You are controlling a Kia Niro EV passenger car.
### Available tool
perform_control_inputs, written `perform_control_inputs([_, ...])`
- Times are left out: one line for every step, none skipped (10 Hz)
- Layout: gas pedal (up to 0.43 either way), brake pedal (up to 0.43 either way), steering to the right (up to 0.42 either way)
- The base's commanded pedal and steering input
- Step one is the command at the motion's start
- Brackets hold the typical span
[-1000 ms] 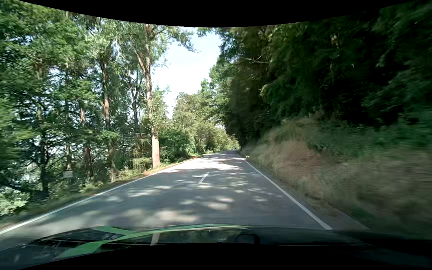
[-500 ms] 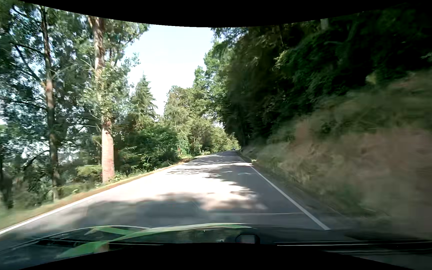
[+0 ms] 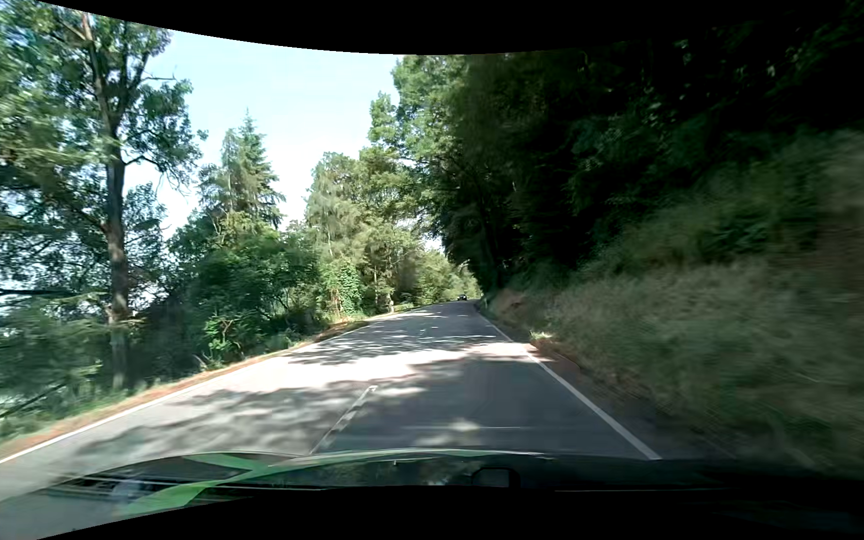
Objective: Follow the waypoints while adhering to traffic rules and regulations
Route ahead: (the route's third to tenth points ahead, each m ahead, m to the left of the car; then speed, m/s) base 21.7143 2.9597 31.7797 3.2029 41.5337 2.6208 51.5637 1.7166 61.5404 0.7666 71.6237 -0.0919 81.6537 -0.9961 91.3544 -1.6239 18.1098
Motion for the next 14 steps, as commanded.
perform_control_inputs([0.209, 0.0, -0.004])
perform_control_inputs([0.197, 0.0, -0.004])
perform_control_inputs([0.197, 0.0, -0.005])
perform_control_inputs([0.209, 0.0, -0.005])
perform_control_inputs([0.22, 0.0, -0.005])
perform_control_inputs([0.24, 0.0, -0.006])
perform_control_inputs([0.248, 0.0, -0.006])
perform_control_inputs([0.26, 0.0, -0.007])
perform_control_inputs([0.26, 0.0, -0.006])
perform_control_inputs([0.248, 0.0, -0.005])
perform_control_inputs([0.209, 0.0, -0.005])
perform_control_inputs([0.209, 0.0, -0.004])
perform_control_inputs([0.22, 0.0, -0.003])
perform_control_inputs([0.22, 0.0, -0.003])
